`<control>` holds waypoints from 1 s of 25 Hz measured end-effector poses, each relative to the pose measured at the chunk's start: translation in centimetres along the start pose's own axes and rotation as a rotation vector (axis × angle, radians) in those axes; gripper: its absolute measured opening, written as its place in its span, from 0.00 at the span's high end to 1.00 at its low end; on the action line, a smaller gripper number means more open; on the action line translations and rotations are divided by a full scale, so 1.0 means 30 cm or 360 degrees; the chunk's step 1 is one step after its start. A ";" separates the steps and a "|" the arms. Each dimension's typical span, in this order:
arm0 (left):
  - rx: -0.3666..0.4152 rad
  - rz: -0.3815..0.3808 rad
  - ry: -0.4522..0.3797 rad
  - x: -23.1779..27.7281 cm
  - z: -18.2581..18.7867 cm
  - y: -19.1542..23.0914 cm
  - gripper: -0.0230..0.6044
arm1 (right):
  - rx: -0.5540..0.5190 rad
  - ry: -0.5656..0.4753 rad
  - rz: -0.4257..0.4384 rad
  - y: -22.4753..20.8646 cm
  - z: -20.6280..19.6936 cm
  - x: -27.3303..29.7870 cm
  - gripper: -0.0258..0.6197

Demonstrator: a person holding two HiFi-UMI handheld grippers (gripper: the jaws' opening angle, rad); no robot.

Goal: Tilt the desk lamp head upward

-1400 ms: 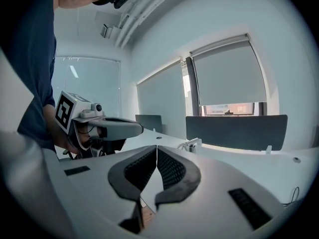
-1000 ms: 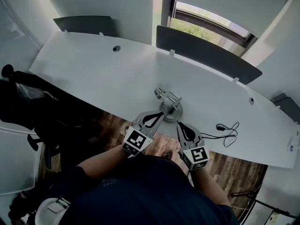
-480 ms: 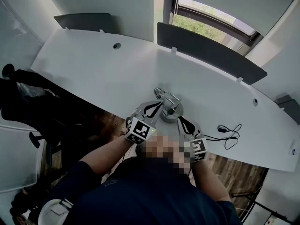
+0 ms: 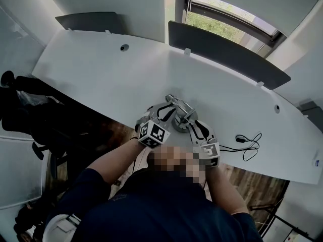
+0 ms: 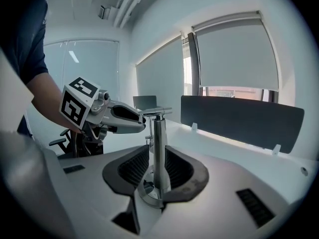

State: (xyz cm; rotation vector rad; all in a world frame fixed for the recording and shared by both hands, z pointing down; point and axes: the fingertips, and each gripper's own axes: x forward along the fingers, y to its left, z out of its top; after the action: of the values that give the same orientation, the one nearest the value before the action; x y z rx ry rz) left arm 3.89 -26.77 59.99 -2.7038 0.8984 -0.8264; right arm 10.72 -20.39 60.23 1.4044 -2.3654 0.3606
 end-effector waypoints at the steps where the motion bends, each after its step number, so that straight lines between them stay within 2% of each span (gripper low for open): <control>1: 0.0017 0.0001 0.0012 0.010 -0.008 0.002 0.84 | -0.0004 0.0010 -0.0001 -0.003 -0.005 0.008 0.79; 7: 0.0101 0.0010 0.0057 0.061 -0.034 0.012 0.82 | -0.0053 0.0053 -0.0004 -0.010 -0.030 0.052 0.76; 13: 0.0130 0.0014 0.0080 0.107 -0.057 0.022 0.82 | -0.0087 0.0086 -0.0033 -0.022 -0.048 0.098 0.75; 18: 0.0174 0.0036 0.0065 0.130 -0.052 0.035 0.82 | -0.0100 0.0086 -0.0019 -0.023 -0.042 0.133 0.75; 22: 0.0249 0.0027 0.0057 0.135 -0.047 0.029 0.90 | -0.0081 0.0091 -0.0039 -0.023 -0.037 0.157 0.75; 25: 0.0316 0.0018 0.0071 0.136 -0.047 0.024 0.90 | -0.0075 0.0109 -0.0048 -0.024 -0.044 0.162 0.75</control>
State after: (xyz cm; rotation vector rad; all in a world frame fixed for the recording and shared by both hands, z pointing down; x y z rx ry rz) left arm 5.45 -29.76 62.75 -2.5170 0.7942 -0.9242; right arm 9.48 -24.04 63.55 1.3826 -2.2806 0.3375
